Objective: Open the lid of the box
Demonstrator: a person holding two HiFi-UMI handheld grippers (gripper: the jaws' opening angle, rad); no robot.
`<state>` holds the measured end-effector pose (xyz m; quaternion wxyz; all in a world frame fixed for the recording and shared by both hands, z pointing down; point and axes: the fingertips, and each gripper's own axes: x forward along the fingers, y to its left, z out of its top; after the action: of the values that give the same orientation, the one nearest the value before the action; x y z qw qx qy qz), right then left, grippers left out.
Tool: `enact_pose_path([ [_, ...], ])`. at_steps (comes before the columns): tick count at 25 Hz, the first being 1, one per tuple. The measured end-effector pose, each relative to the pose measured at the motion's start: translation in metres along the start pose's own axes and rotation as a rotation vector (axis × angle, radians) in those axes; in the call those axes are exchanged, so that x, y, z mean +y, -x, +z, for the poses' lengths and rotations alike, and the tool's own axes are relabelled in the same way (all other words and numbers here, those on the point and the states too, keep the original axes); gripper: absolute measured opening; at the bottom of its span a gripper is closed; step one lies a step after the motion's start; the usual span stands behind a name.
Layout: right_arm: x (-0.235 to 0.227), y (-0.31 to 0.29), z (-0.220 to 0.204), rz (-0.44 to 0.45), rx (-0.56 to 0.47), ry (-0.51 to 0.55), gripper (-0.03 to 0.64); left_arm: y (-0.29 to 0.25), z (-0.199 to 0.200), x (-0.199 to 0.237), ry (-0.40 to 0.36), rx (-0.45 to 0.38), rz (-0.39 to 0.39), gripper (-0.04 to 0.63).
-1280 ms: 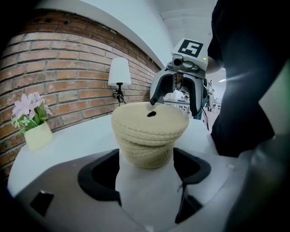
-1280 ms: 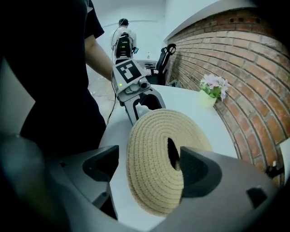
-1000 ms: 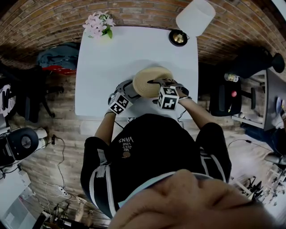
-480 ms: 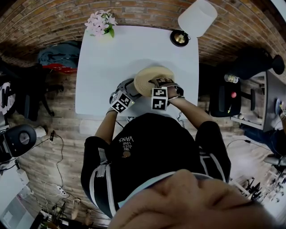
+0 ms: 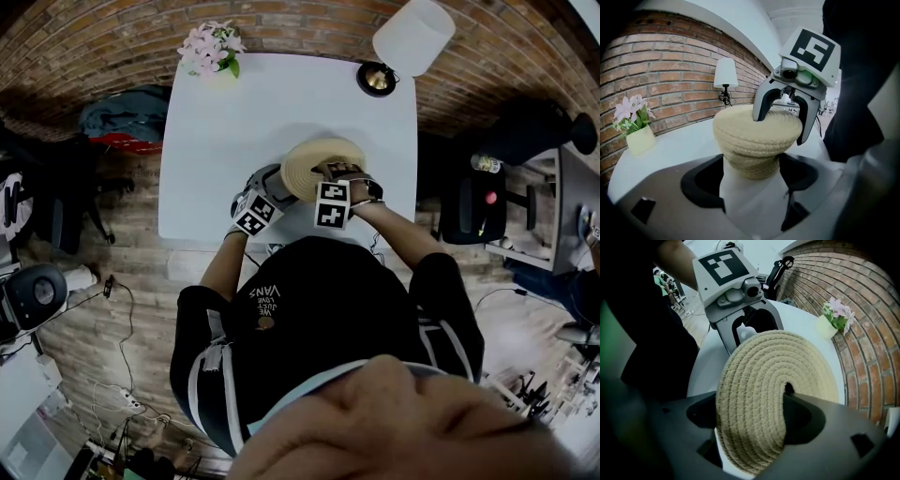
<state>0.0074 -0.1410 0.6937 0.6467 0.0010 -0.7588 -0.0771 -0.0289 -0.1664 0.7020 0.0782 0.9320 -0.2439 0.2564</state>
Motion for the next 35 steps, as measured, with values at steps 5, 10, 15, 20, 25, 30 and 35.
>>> enact_pose_path([
  [5,-0.001,0.001,0.001,0.002,-0.008,-0.009,0.379,0.001,0.0,0.0,-0.001,0.009,0.003,0.362],
  [10,-0.001,0.001,0.001,-0.002,-0.019,-0.01,0.377,0.0,-0.002,0.002,-0.007,0.011,0.007,0.36],
  [15,0.0,0.006,0.003,-0.001,-0.056,-0.026,0.374,0.0,-0.004,0.001,-0.002,0.012,0.008,0.36],
  [20,0.0,0.014,0.006,0.0,-0.112,-0.041,0.368,-0.001,-0.004,0.001,0.008,0.008,0.007,0.36],
  [25,0.0,0.021,0.006,-0.006,-0.143,-0.07,0.365,0.0,-0.006,0.002,0.023,0.013,0.011,0.36],
  [30,-0.002,0.031,0.008,-0.009,-0.2,-0.097,0.364,-0.001,-0.007,0.001,0.025,0.016,0.009,0.359],
  [35,-0.007,0.043,0.009,-0.029,-0.271,-0.158,0.362,0.002,-0.003,0.001,0.025,0.03,0.011,0.359],
])
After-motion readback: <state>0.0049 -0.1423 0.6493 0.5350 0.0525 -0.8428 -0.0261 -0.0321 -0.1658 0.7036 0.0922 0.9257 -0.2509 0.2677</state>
